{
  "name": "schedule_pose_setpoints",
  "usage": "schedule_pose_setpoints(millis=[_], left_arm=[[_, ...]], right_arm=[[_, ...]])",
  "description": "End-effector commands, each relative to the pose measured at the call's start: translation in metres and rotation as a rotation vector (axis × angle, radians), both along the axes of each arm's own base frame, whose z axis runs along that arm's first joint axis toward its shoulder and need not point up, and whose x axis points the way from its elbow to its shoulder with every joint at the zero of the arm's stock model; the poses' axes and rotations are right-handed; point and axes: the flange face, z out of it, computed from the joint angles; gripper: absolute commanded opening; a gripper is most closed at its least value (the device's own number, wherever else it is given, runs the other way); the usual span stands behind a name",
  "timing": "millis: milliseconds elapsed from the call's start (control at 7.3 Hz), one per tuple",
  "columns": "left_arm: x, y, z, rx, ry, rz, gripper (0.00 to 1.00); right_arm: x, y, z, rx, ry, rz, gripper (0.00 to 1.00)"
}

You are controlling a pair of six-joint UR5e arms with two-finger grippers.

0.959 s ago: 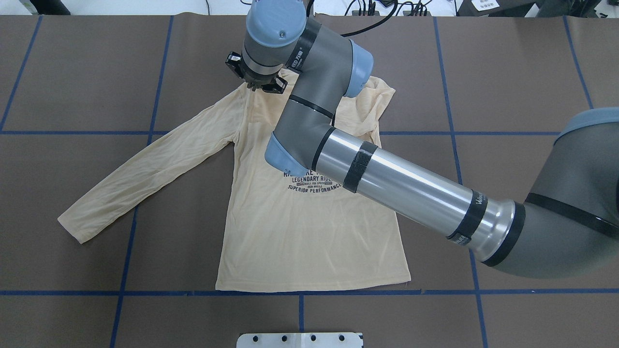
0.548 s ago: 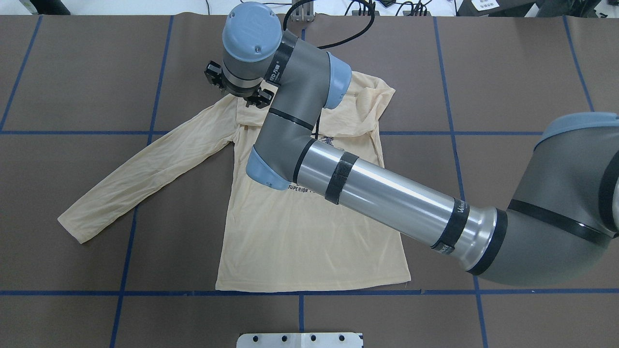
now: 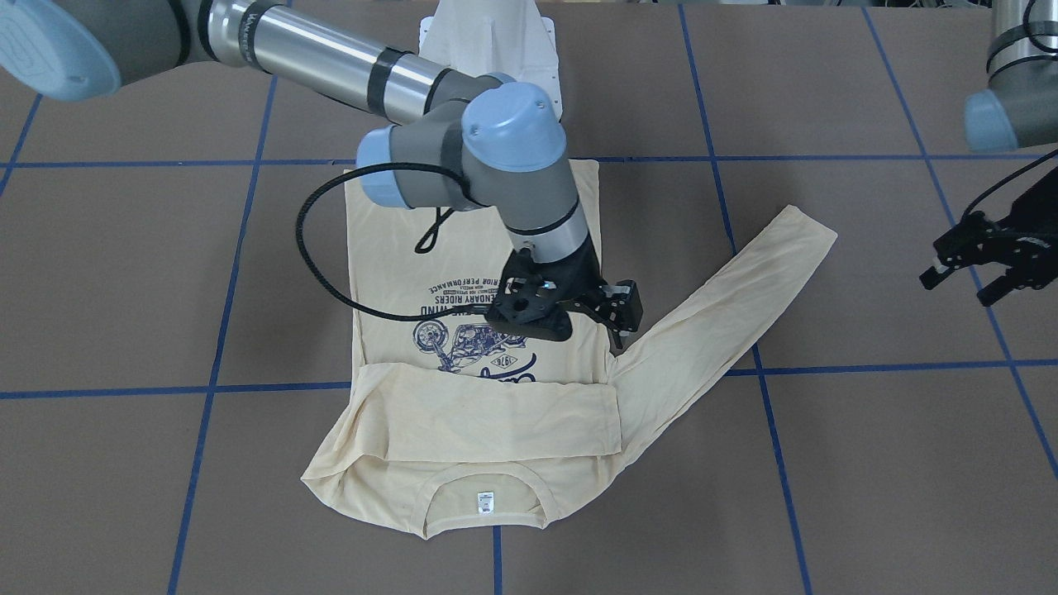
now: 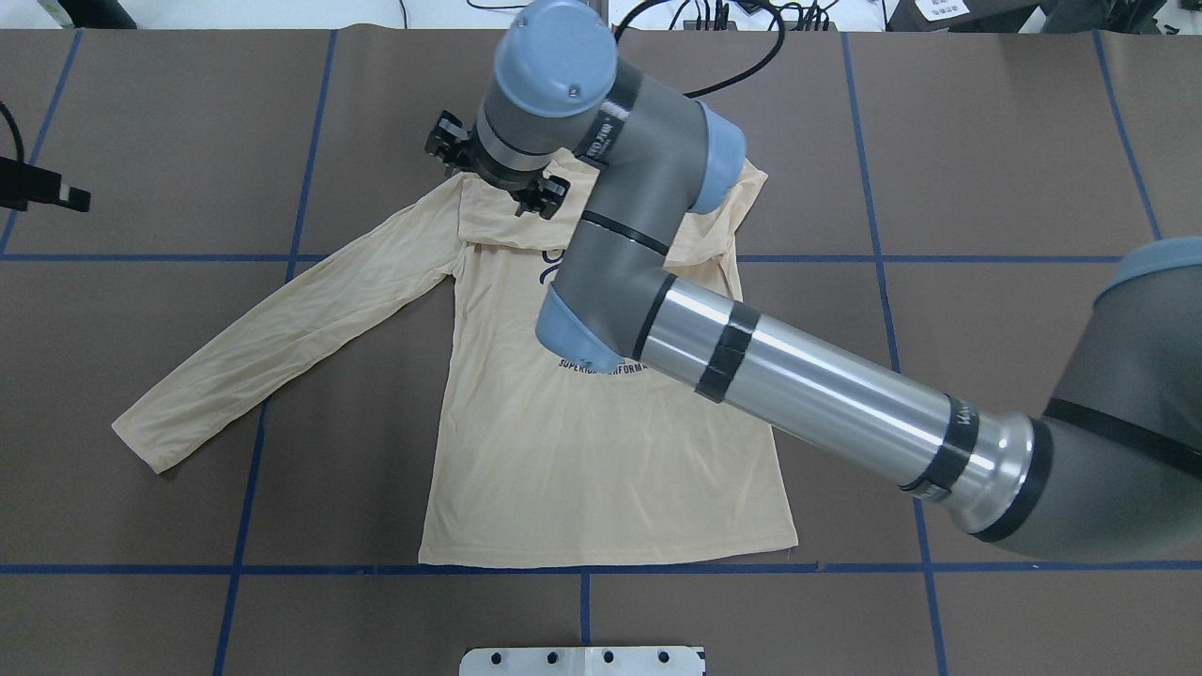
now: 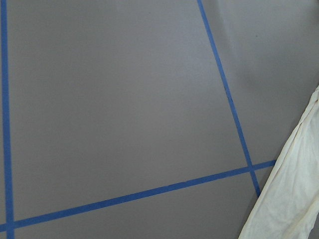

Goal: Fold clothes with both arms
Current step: 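Release the folded sleeve near the collar while the left gripper reaches the other cuff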

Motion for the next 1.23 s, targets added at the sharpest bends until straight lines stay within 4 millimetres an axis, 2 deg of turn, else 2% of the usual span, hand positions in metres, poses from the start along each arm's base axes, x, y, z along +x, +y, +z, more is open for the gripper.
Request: schedule_pose_setpoints(millis=[0,137,274,411,822,1096], left_arm=[[0.054,0.037,0.032,-0.070,-0.042,0.055,0.86],[0.048,0.061,0.063,-0.109,-0.068,0.071,0.81],[0.047,0.084,0.083,-0.136,-0.082,0.096,0.74],[0.049,0.096,0.094,-0.190,-0.059,0.145,0.66],[0.056,0.111,0.103,-0.219,-0.036,0.215,0.67],[0.061,0.114,0.103,-0.218,-0.038,0.226,0.67]], right_arm=[[0.086,0.001,0.063,-0.035,-0.040,-0.038,0.93],[0.103,-0.002,0.088,-0.055,-0.029,-0.033,0.92],[0.111,-0.006,0.105,-0.070,-0.015,-0.024,0.92],[0.112,-0.006,0.106,-0.070,-0.013,-0.019,0.92],[0.115,-0.004,0.107,-0.064,-0.018,-0.018,0.93],[0.117,-0.002,0.113,-0.068,-0.015,-0.019,0.93]])
